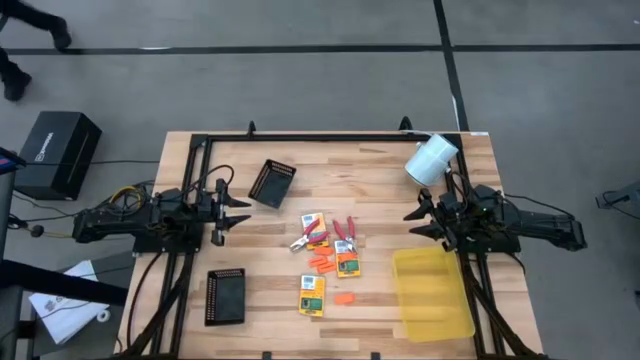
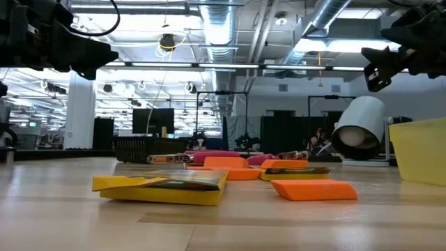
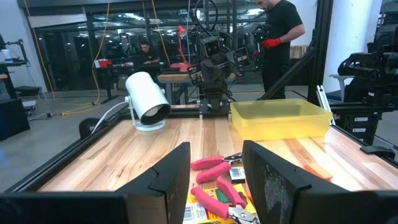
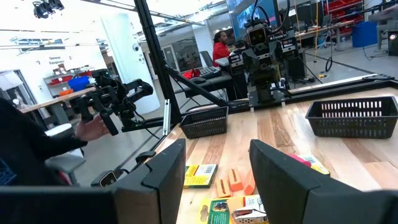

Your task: Pick & Place School Supplies

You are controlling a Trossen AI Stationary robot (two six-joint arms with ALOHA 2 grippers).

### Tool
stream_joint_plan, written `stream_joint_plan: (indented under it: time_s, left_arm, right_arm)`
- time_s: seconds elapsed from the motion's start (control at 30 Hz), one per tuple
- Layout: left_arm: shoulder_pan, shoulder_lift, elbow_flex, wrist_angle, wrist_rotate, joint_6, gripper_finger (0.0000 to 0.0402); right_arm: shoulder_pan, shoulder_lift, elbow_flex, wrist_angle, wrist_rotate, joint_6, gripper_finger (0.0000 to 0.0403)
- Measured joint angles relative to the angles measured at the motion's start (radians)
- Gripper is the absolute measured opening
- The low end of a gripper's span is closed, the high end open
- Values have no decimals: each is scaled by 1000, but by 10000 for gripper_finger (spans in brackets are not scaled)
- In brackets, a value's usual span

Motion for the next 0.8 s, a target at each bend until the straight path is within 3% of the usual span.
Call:
stream_joint_plan:
  time_s: [0.8]
  left_arm:
    - [0, 8, 0, 138, 0, -2, 140]
  right_arm:
    - [-4, 1, 0, 15, 48, -101, 171]
